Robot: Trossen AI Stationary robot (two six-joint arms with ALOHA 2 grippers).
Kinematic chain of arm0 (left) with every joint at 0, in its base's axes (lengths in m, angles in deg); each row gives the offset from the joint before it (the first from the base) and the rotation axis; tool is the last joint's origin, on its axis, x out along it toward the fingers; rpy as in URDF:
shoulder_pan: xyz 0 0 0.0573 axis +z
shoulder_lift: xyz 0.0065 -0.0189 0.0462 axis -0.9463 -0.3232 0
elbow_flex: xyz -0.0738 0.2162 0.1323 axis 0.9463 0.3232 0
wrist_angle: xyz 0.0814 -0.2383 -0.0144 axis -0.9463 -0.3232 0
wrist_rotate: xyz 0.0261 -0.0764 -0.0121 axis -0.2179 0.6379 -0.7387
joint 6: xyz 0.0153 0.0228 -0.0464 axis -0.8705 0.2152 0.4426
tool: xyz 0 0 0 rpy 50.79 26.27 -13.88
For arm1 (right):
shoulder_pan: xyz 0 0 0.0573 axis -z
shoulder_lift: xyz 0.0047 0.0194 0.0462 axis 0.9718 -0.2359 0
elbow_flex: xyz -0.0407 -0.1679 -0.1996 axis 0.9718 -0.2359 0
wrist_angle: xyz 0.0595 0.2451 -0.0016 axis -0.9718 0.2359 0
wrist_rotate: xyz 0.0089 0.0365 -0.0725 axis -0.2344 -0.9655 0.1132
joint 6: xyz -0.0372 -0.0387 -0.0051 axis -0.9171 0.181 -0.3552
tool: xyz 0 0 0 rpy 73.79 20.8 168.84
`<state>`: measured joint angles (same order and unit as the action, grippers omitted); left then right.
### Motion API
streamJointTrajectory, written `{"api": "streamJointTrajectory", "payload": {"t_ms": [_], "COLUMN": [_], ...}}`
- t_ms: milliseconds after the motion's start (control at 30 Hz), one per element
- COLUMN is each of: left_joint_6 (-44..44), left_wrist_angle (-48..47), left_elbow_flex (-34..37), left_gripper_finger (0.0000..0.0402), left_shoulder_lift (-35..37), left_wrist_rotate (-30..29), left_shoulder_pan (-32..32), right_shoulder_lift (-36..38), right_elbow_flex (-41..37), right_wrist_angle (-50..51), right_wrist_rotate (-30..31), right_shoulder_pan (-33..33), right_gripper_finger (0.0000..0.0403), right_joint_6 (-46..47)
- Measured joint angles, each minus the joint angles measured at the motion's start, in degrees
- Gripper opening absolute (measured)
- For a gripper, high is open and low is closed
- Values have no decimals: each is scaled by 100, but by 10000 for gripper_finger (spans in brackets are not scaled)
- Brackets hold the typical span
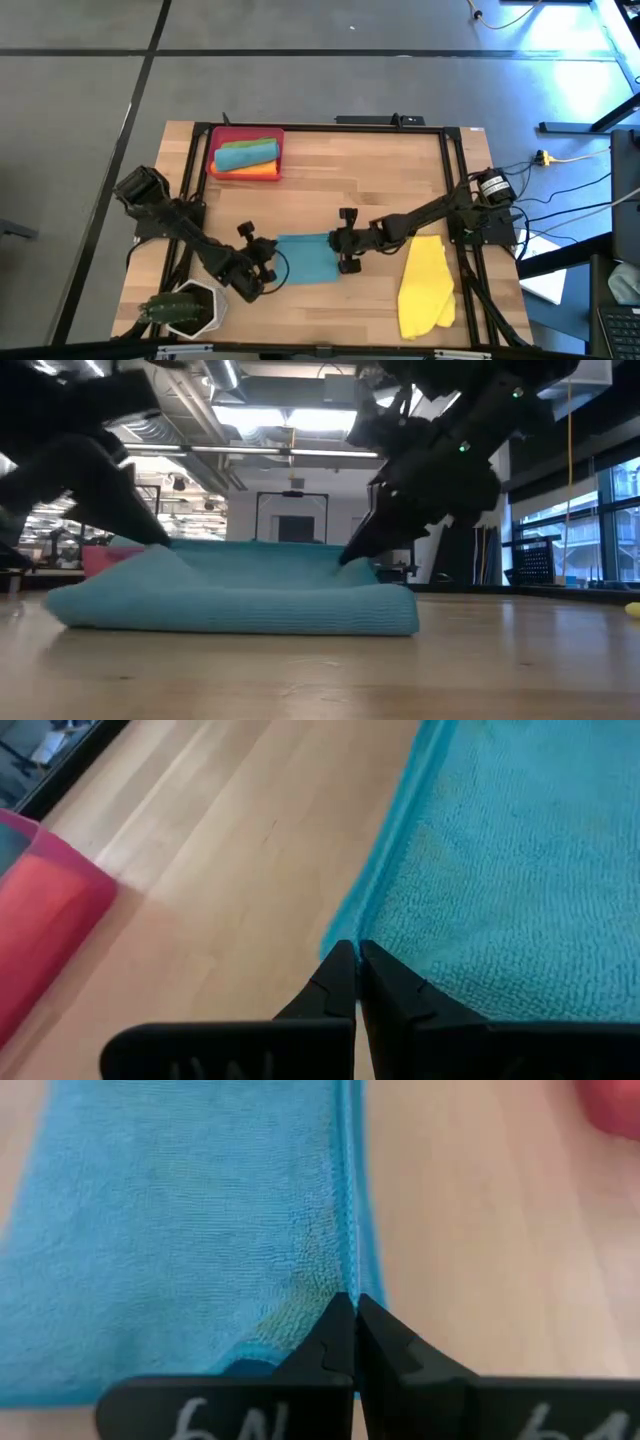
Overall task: Roll microfiber towels into tight, uniform cylinder then place into a basket
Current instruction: Fold the blue microfiber towel, then roll the blue microfiber towel
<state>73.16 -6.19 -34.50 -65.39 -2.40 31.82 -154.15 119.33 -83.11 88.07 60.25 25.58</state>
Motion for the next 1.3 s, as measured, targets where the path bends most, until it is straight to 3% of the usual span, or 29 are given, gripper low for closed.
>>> {"api": "streamJointTrajectory", "payload": {"t_ms": [367,533,833,1067,1167,1300], "left_joint_6": [-920,-1089,-1091,-927,-903,-861], "left_wrist_angle": [465,571,434,-773,-1228,-1170], "left_elbow_flex": [143,143,114,-571,-1015,-1524], "left_gripper_finger": [0,2,81,123,125,123], "left_shoulder_lift": [7,7,4,2,2,2], "left_wrist_rotate": [299,300,395,440,272,-129], "left_shoulder_pan": [897,1086,1075,855,687,365], "right_shoulder_lift": [0,0,0,270,607,1133], "right_elbow_flex": [-12,-12,-12,-10,-10,-5], "right_wrist_angle": [343,400,368,795,1053,1230], "right_wrist_rotate": [127,107,133,396,512,537], "right_shoulder_pan": [362,412,431,350,223,-70], "right_gripper_finger": [0,23,88,138,143,136], "right_joint_6": [31,36,-64,-151,-118,95]}}
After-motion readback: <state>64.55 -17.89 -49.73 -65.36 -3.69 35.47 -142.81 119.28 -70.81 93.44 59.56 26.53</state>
